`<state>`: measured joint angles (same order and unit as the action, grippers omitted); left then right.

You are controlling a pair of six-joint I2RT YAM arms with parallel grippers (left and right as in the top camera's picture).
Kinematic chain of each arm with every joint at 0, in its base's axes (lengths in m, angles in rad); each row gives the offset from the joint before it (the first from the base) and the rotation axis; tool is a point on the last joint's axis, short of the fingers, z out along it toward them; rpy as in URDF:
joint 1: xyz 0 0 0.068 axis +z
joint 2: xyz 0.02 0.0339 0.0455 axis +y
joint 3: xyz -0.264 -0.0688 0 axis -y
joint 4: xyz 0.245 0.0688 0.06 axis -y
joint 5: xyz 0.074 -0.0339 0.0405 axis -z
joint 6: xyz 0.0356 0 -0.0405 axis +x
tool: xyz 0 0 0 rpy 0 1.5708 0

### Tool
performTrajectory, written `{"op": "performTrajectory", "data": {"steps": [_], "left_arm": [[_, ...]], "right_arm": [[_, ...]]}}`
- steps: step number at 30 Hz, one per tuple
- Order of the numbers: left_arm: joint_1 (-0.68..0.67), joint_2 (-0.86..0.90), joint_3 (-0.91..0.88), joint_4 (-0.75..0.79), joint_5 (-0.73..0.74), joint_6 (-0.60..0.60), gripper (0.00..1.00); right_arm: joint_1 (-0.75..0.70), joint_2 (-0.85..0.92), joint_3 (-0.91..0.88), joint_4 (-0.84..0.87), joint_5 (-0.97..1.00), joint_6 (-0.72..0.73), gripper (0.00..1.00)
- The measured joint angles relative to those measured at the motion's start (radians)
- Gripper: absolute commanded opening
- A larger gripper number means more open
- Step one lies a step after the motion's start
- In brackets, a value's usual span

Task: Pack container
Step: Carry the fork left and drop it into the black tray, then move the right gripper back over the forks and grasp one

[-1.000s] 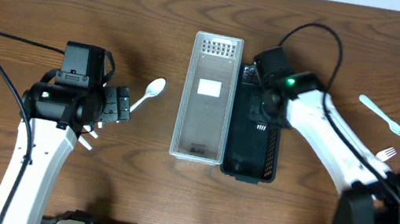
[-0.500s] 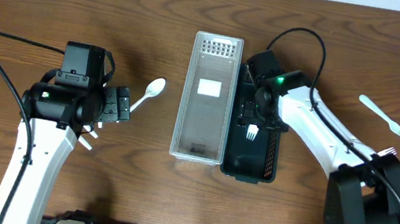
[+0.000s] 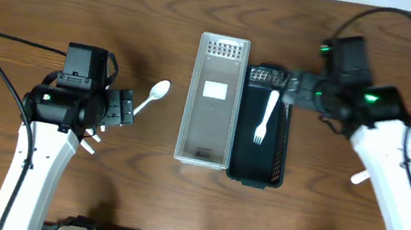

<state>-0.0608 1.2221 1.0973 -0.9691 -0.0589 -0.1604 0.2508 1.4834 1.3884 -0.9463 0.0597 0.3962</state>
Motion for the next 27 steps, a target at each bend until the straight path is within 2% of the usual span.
{"op": "performTrajectory", "data": {"steps": [6,15,19,27], "left_arm": [[0.0,0.0,0.0,0.0,0.0,0.0,0.98],[0.0,0.0,0.0,0.0,0.0,0.0,0.98],[0.0,0.0,0.0,0.0,0.0,0.0,0.98],[0.0,0.0,0.0,0.0,0.0,0.0,0.98]], "right_arm": [[-0.251,-0.019,0.0,-0.066,0.008,0.021,0.86],[-0.602,0.074,0.0,-0.037,0.009,0.099,0.86],[-0.664,0.155,0.0,-0.016,0.012,0.195,0.9],[-0.671,0.296,0.0,0.084,0.003,0.364,0.99]]}}
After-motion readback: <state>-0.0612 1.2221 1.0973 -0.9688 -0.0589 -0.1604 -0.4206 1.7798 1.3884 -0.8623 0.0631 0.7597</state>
